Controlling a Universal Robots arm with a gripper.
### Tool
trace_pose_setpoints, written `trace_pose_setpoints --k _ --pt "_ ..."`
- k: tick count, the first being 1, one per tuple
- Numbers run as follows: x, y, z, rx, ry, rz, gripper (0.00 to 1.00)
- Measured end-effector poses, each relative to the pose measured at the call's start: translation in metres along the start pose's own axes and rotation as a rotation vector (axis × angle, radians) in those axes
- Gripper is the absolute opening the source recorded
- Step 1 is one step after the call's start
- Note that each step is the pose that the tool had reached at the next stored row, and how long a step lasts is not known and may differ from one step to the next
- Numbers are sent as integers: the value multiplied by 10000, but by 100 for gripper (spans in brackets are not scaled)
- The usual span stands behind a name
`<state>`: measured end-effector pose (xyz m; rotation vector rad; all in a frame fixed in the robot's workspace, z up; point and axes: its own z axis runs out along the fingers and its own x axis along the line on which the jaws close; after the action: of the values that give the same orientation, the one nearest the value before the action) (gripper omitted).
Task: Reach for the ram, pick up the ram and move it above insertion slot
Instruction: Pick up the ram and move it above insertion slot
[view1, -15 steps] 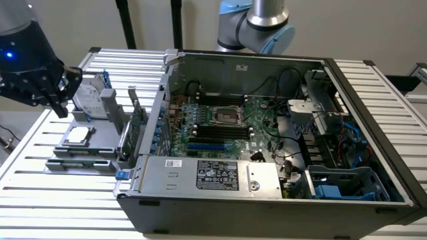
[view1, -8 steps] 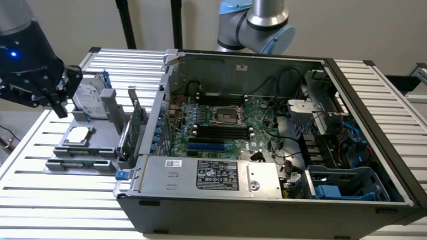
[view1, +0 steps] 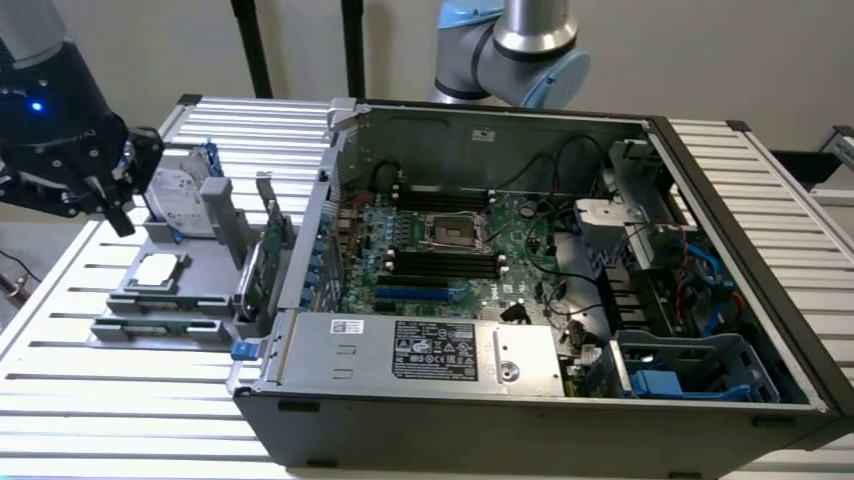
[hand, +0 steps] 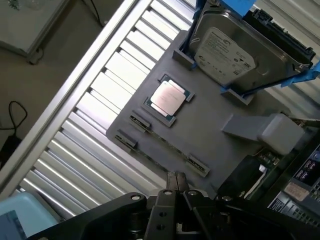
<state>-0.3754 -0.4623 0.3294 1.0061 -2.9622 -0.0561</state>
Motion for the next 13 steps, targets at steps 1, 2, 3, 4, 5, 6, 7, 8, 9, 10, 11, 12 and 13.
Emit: trace_pose_setpoints --k 1,2,3,4,5,6,7,8,9,10,11,12,13 --pt "0 0 0 0 7 -169 11" --pt "0 0 0 0 14 -365 11" --pt "0 0 0 0 21 -550 11" --pt "0 0 0 0 28 -725 11" --pt "0 0 0 0 35 -903 11" --pt "0 0 0 1 42 -1091 11" --pt "0 0 0 1 48 -1263 11" --pt "0 0 0 1 55 -1449 11" --pt "0 0 0 1 62 -1630 11" --pt "0 0 0 1 69 -1808 11" --pt "0 -1 0 1 75 -1989 11" --pt "0 0 0 1 83 -2185 11" --pt "0 0 1 2 90 -2363 11"
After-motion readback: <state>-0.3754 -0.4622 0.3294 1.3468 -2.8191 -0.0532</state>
